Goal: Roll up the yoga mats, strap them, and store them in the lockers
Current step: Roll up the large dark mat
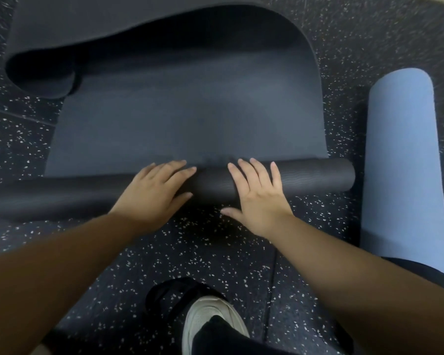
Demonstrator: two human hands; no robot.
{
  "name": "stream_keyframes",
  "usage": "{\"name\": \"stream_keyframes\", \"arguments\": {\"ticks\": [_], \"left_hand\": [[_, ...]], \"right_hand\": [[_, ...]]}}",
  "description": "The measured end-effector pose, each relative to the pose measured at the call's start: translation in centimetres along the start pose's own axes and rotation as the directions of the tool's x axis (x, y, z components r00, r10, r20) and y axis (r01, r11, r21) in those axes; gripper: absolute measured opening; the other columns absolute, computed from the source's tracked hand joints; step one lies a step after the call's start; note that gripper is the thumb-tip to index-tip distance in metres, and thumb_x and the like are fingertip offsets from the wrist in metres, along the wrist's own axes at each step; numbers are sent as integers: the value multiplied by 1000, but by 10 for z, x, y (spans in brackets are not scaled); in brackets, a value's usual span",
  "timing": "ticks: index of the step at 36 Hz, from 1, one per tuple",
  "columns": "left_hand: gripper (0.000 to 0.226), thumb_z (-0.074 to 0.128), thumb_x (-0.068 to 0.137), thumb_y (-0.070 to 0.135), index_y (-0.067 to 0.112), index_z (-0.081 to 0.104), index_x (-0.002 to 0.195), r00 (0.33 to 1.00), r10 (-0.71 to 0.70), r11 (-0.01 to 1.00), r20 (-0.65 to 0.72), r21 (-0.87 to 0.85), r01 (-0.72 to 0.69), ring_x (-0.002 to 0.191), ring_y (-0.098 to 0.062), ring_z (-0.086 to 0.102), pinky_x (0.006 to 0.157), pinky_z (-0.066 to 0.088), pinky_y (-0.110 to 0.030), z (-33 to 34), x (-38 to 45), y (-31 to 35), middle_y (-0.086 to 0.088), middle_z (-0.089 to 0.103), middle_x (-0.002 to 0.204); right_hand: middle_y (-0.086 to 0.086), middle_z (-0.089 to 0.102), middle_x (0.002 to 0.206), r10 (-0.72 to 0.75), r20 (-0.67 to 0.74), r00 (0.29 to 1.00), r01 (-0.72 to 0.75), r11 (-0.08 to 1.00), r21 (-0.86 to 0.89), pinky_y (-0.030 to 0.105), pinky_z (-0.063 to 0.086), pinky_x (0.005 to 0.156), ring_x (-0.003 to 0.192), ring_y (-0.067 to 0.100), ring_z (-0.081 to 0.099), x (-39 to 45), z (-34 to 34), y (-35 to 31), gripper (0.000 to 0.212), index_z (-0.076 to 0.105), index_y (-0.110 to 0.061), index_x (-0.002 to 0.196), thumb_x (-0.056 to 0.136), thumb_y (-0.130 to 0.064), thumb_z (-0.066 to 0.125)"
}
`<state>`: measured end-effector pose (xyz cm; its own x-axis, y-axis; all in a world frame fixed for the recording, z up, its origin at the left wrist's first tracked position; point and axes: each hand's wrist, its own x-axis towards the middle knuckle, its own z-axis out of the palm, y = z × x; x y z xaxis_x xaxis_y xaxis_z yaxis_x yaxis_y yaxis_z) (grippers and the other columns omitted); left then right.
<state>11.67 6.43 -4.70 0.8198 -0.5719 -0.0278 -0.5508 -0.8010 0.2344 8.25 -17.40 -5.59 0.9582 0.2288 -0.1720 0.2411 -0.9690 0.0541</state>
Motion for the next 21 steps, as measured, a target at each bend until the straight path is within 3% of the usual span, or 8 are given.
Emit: {"name": "stream_keyframes", "arguments": {"ticks": [3, 7, 12, 15, 18, 21], "left_hand": [[47, 40, 90, 35, 15, 50, 132, 992, 76, 997, -104, -8, -77, 125, -27, 51, 106, 37, -49, 7, -7, 6, -9, 54, 136], [53, 51, 87, 28, 14, 43, 137, 985, 54, 998, -166, 34, -49, 135, -27, 39, 111, 27, -48, 14, -15, 11, -11, 47, 143], [108, 84, 62, 39, 13, 26, 149, 998, -37, 979, -50, 200, 46, 139, -37, 28, 111, 15, -55, 28, -16, 11, -16, 37, 150], [121, 82, 61, 52, 17, 10, 152, 995, -99, 953, 21, 288, 89, 138, -37, 27, 111, 15, -56, 20, -3, 10, -15, 34, 152], [118, 61, 78, 66, 25, -27, 147, 976, -182, 923, 118, 363, 128, 145, -33, 12, 117, 9, -53, 8, 16, 6, -7, 9, 160], [118, 63, 76, 68, 34, -25, 147, 951, -251, 920, 179, 348, 178, 145, -32, 9, 117, 12, -55, -2, 35, -1, -5, 5, 158]], "right_hand": [[3, 1, 162, -7, 53, 999, 6, 1000, 10, 52, -10, 117, 149, 26, -4, 6, -8, 2, 94, -11, -18, 155, 90, -70, 34], [4, 2, 161, 4, 94, 996, -5, 1000, 12, 52, -8, 118, 148, 26, -3, 14, -11, 4, 95, -12, -20, 154, 90, -71, 36], [4, 7, 159, 18, 111, 994, -22, 999, 42, 52, -6, 118, 147, 28, 2, 24, -14, 6, 97, -7, -25, 155, 86, -73, 42], [6, 9, 158, 49, 119, 992, -56, 997, 55, 55, -3, 118, 146, 29, 5, 33, -19, 7, 99, -1, -27, 155, 83, -72, 50], [9, 9, 158, 51, 98, 994, -49, 998, -25, 58, 0, 116, 147, 30, 7, 37, -19, 10, 101, -3, -24, 155, 85, -63, 59], [11, 9, 158, 51, 78, 996, -43, 993, -111, 60, 4, 116, 147, 34, 5, 39, -16, 14, 101, -10, -20, 154, 90, -48, 62]]}}
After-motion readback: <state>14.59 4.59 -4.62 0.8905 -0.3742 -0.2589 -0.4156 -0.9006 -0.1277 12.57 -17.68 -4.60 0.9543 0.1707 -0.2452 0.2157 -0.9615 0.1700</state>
